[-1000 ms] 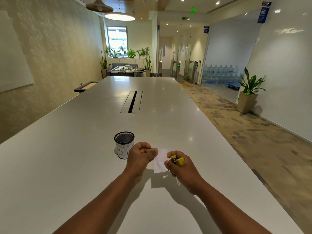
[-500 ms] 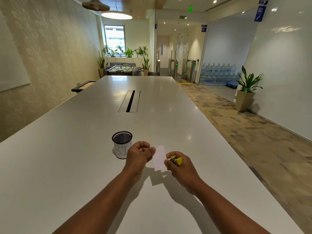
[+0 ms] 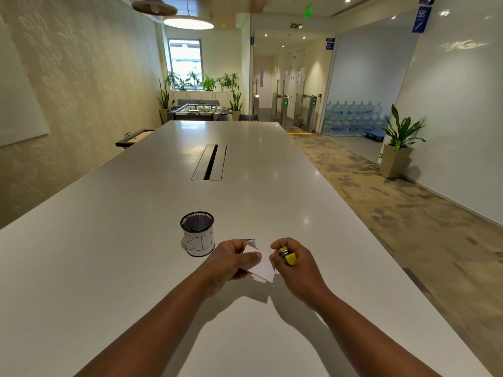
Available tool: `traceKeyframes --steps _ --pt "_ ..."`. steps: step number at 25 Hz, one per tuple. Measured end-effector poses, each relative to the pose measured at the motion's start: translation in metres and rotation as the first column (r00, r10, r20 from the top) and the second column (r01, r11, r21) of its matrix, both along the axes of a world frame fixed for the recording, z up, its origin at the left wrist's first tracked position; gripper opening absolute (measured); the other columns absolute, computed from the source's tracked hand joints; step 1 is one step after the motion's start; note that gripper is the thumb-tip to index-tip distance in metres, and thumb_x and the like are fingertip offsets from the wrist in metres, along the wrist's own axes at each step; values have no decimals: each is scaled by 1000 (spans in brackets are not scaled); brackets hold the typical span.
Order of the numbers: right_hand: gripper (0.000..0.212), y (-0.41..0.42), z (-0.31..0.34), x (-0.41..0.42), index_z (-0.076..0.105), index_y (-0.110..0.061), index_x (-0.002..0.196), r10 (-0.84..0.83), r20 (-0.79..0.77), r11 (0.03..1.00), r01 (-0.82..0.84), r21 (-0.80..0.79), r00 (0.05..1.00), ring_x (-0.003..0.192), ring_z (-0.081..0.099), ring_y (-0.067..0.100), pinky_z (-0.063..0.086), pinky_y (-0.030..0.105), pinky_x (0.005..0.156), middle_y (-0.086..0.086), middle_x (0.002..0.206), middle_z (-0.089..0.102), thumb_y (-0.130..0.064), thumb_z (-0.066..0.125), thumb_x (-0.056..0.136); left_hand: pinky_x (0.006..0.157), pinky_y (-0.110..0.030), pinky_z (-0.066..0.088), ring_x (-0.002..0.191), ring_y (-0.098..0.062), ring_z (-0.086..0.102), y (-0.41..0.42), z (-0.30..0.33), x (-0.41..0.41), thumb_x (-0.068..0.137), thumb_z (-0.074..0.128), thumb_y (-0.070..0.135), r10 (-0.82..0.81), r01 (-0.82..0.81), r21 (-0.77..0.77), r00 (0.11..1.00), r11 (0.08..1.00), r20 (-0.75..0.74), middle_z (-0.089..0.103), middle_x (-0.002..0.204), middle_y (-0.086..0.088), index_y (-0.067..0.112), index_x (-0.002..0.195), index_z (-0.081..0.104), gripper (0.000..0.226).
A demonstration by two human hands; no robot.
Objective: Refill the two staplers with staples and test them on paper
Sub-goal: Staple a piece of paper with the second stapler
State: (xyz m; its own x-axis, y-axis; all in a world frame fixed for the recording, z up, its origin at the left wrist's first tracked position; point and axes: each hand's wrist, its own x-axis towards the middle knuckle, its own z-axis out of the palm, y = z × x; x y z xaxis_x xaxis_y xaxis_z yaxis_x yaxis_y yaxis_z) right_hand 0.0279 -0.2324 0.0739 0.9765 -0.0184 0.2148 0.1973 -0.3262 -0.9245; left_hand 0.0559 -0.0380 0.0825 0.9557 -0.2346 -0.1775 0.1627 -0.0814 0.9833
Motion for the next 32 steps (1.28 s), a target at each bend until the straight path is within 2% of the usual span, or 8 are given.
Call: traceKeyframes --steps 3,6,14,18,21,26,29,32 --pt "14 2 1 1 67 -30 96 54 -8 997 -54 -63 999 71 63 7 51 25 66 -5 82 71 -16 68 94 57 -19 55 62 1 69 -4 -3 0 86 80 20 29 -29 -2 999 1000 16 76 74 8 20 87 77 3" --pt "16 3 3 1 69 -29 94 75 -23 997 -75 -16 997 67 61 3 50 22 62 -4 82 72 -14 69 91 59 -18 54 59 1 67 -7 -5 1 88 80 20 20 -23 50 998 998 62 74 71 7 23 77 80 11" --pt "20 -3 5 7 68 -24 93 49 -36 995 -46 84 998 68 62 9 50 24 65 2 80 72 -4 65 90 63 -22 57 71 -10 65 -3 -2 5 93 74 29 153 -155 49 987 987 42 74 72 7 16 86 79 15" --pt "4 -3 4 8 65 -25 94 16 -135 966 19 258 991 59 62 12 42 25 46 0 78 72 -24 64 98 57 -23 56 80 -17 68 -1 -1 8 101 61 34 168 -167 41 985 985 -37 73 92 -4 12 102 77 26" --pt "25 -5 4 7 56 -21 94 52 -291 958 35 286 955 44 47 15 30 20 38 0 66 61 -44 66 92 57 -24 57 75 -17 75 2 0 8 105 56 31 199 -203 -56 978 978 -69 77 99 -6 14 104 74 25" --pt "29 1 3 1 54 -12 102 231 -421 938 -86 335 877 67 50 20 44 29 55 9 83 54 -22 63 77 63 -22 59 87 -24 77 -2 0 6 97 63 -2 223 -234 -199 972 952 -77 76 110 -15 8 111 70 19" --pt "29 6 0 -1 58 -11 119 261 -381 921 -111 374 887 78 59 20 51 29 64 9 97 61 -14 68 92 62 -23 59 83 -20 77 -4 1 3 94 67 -3 263 -270 -242 963 932 -64 77 104 -11 8 112 68 21" --pt "45 7 -2 -1 58 -15 132 232 -317 895 -75 439 919 96 67 23 57 30 72 7 121 64 -16 75 91 62 -23 60 78 -13 77 -4 0 1 93 70 3 294 -288 -240 956 927 -14 81 91 0 11 109 68 19"
